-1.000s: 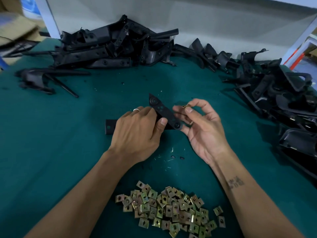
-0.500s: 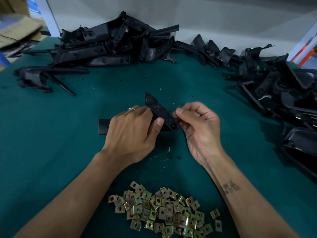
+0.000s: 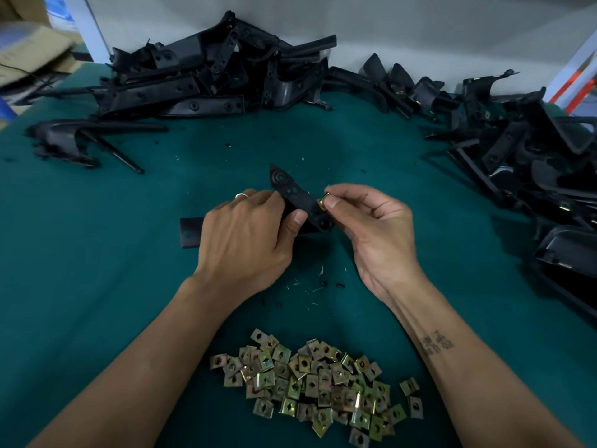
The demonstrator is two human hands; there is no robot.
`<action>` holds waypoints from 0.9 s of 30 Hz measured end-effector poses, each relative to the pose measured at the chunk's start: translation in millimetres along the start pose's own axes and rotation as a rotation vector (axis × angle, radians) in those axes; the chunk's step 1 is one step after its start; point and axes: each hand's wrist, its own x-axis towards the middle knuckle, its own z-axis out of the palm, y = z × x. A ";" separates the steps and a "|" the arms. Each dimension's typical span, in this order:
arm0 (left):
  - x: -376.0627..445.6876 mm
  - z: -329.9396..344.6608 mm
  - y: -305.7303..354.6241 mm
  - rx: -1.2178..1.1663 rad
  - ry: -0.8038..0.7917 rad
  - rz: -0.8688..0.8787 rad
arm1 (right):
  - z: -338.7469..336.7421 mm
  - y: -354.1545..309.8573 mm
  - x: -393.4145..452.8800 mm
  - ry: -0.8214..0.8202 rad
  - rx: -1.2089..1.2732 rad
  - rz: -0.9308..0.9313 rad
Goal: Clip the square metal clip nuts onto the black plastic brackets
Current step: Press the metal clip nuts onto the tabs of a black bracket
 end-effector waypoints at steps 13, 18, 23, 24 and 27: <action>-1.5 0.8 0.4 -0.016 0.026 0.010 | 1.1 -0.6 0.1 0.058 -0.021 0.013; -1.6 0.7 -0.4 -0.002 0.016 0.003 | -0.9 1.5 0.0 0.021 -0.047 -0.011; -1.6 1.6 -0.5 0.013 0.007 -0.007 | 0.6 3.3 0.0 0.020 -0.098 -0.048; -1.7 1.8 -0.4 0.014 0.006 -0.007 | 0.9 3.7 -0.1 0.025 -0.108 -0.055; -1.4 1.4 -0.3 0.011 0.003 -0.013 | 2.3 4.3 -1.4 0.010 -0.134 -0.065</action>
